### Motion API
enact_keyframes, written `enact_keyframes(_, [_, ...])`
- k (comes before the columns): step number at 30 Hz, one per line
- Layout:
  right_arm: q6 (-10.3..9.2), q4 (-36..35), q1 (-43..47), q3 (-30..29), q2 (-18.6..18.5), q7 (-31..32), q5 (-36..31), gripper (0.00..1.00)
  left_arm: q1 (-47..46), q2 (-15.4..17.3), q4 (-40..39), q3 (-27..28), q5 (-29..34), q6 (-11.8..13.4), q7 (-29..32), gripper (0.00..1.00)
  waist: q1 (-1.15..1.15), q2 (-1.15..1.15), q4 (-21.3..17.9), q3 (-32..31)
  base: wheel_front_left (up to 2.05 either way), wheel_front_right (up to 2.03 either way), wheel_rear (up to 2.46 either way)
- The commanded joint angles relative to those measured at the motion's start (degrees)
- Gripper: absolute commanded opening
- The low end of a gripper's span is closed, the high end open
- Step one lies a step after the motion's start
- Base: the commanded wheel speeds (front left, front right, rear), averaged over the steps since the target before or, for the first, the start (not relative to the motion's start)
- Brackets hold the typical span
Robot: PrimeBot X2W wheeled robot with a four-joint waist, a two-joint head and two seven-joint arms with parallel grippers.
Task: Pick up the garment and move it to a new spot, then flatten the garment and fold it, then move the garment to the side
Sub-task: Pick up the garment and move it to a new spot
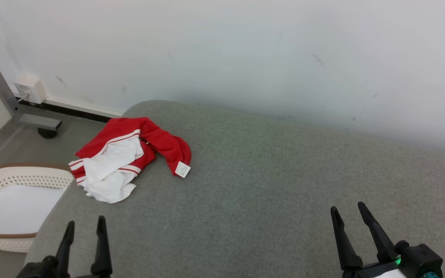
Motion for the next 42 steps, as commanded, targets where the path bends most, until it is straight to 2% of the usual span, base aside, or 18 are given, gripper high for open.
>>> enact_keyframes(1, [-0.13, 0.2, -0.5, 0.0, 0.0, 0.0, 0.2, 1.00, -0.6, 0.2, -0.3, 0.5, 0.8, 0.0, 0.0, 1.00, 0.00, 0.00, -0.3, 0.0, 0.00, 0.00, 0.00])
enact_keyframes(8, [-0.13, -0.3, -0.2, -0.4, 0.2, 0.0, -0.3, 1.00, -3.9, 1.6, 0.1, 0.9, 1.6, -1.1, 0.0, 1.00, 0.00, 0.00, -0.5, 0.5, 0.00, 0.00, 0.00])
enact_keyframes(11, [-0.13, -0.8, -0.7, -0.8, 0.2, 0.0, -0.5, 1.00, -7.3, 3.7, 0.9, 0.5, 2.0, -1.4, 1.5, 1.00, 0.00, 0.00, -1.0, 1.4, 0.00, 0.00, 0.00])
enact_keyframes(17, [-0.13, -2.1, -2.2, -1.6, 0.3, 0.0, -1.3, 1.00, -16.5, 7.0, 1.7, 1.3, 0.0, -1.4, 11.5, 1.00, 0.00, 0.00, -2.4, 4.6, 0.00, 0.00, 0.00])
enact_keyframes(23, [-0.13, -2.7, -4.5, -1.4, 0.3, 0.0, -1.8, 1.00, -26.0, 10.4, 5.2, 3.8, -4.4, -1.2, 23.0, 1.00, 0.00, 0.00, -5.6, 8.9, 0.00, 0.00, 0.00])
enact_keyframes(28, [-0.14, -2.8, -6.3, -1.2, 0.3, 0.0, -2.0, 1.00, -32.3, 13.5, 11.7, 6.6, -8.2, -1.0, 30.5, 1.00, 0.00, 0.00, -9.4, 12.6, 0.00, 0.00, 0.00])
enact_keyframes(31, [-0.14, -3.1, -7.6, -1.5, 0.1, 0.0, -2.3, 1.00, -35.3, 16.5, 16.9, 8.1, -9.0, -0.3, 32.6, 1.00, 0.00, 0.00, -11.7, 14.8, 0.00, 0.00, 0.00])
enact_keyframes(37, [-0.14, -4.3, -10.0, -1.9, 0.0, 0.0, -2.9, 1.00, -40.6, 21.2, 27.7, 11.7, -10.2, 1.6, 32.3, 1.00, 0.00, 0.00, -15.7, 19.9, 0.00, 0.00, 0.00])
enact_keyframes(42, [-0.13, -4.9, -11.8, -1.8, 0.2, 0.0, -3.3, 1.00, -43.3, 23.9, 36.1, 13.6, -11.3, 3.0, 31.8, 1.00, 0.00, 0.00, -18.1, 23.8, 0.00, 0.00, 0.00])
